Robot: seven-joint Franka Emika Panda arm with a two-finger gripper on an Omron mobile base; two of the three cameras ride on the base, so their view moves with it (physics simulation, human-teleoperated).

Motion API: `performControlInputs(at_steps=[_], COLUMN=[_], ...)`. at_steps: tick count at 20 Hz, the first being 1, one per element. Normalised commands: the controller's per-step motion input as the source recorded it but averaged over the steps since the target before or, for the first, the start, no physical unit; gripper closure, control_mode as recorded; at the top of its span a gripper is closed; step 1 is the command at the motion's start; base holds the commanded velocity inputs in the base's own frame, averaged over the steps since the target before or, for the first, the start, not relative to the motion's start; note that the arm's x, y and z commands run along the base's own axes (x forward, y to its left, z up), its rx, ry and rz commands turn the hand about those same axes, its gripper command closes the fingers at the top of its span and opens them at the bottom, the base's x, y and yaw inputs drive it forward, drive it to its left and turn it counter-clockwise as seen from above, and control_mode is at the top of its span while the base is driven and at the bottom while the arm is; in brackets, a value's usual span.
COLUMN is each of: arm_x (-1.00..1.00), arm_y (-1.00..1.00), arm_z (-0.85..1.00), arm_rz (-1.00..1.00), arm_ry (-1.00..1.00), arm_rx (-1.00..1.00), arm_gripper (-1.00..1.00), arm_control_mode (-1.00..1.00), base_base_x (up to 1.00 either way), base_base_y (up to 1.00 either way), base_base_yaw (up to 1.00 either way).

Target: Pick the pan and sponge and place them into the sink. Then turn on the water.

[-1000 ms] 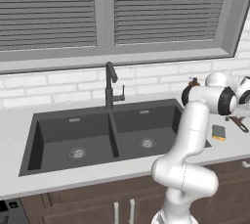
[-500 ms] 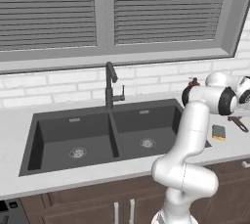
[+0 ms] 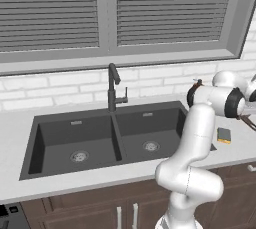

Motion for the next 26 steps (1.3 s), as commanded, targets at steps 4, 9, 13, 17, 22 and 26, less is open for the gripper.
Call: performControlInputs(at_steps=[4,9,13,17,22,26], arm_x=[-0.22,-0.09,-0.18,-0.24,-0.33,-0.26], arm_y=[0.01,0.34,0.53,0.63,0.85,1.00], arm_z=[0.46,0.30,0.14,0.02,0.00,0.00], arm_rz=[0.12,0.19,0.23,0.20,0.19,0.19], arm_ry=[-0.03,0.00,-0.01,-0.05,-0.12,-0.05], arm_rx=[0.00,0.00,-0.02,-0.02,-0.04,-0.09], arm_gripper=[1.00,1.00,1.00,1.00,1.00,1.00], arm_control_mode=[-1.00,-1.00,-1.00,-1.00,-1.00,-1.00], base_base_x=[0.00,0.00,0.00,0.00,0.00,0.00], base_base_y=[0.00,0.00,0.00,0.00,0.00,0.00], base_base_yaw=[0.00,0.00,0.00,0.00,0.00,0.00])
